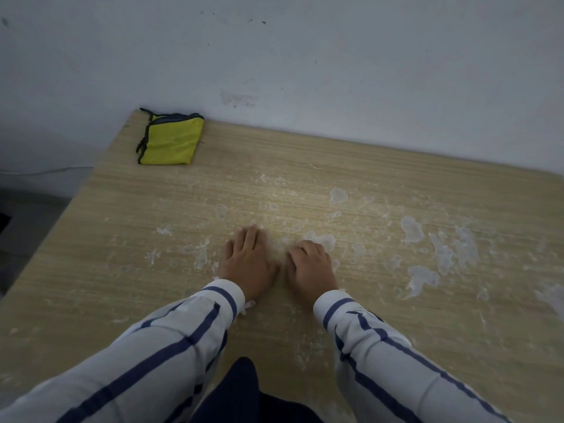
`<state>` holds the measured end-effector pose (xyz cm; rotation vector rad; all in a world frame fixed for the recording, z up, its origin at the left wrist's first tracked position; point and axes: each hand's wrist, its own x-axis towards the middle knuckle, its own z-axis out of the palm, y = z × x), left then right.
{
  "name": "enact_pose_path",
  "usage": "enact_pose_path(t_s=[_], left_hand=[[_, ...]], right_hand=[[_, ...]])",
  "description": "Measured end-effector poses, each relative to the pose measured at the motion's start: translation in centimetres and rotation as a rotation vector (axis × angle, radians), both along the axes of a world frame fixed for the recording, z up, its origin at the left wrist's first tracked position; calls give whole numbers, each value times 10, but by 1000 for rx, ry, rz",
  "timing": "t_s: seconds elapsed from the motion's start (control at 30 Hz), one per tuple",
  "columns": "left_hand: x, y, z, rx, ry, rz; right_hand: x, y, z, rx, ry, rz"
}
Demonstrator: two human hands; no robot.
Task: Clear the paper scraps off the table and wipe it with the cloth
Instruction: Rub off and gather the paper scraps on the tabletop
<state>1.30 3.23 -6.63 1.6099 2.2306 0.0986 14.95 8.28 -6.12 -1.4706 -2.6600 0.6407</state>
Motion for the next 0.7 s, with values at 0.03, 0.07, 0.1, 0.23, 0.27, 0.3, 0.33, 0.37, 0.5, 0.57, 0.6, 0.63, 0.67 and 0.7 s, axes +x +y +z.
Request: enact_pose_path(t_s=[0.03, 0.07, 0.1, 0.23, 0.27, 0.3, 0.33, 0.37, 0.5, 0.57, 0.6, 0.63, 0.67, 0.7], left_hand=[[0, 2, 0, -14, -11, 2], [0, 3, -1, -20, -18, 3], [0, 4, -2, -19, -18, 4], [1, 4, -7, 15, -1, 11], [0, 3, -8, 10, -1, 7], [-1, 3, -9, 1, -2, 1], [-2, 3, -9, -4, -3, -6], [-3, 2, -10, -5, -4, -11], [-4, 3, -8, -7, -7, -18], [-3, 4, -5, 4, -6, -11], [-3, 4, -2, 25, -1, -7], [-3, 5, 0, 55, 5, -3], [-3, 6, 2, 86, 8, 0], [-3, 8, 3, 114, 5, 2]], right_hand=[[-2, 4, 0, -5, 0, -13], [-5, 8, -2, -4, 1, -25], [-7, 12, -3, 5, 6, -36], [-19, 18, -5, 49, 50, -57], [-21, 19, -6, 58, 59, -56], [-22, 21, -6, 63, 65, -56], [-22, 22, -7, 62, 73, -62], [-22, 24, -6, 55, 85, -72], [-21, 29, -7, 36, 142, -100], [-25, 32, -8, 31, 131, -106], [-26, 34, -9, 25, 128, -115], [-28, 36, -9, 20, 131, -124], [-28, 37, -10, 14, 142, -134], [-27, 39, -11, 7, 157, -141]])
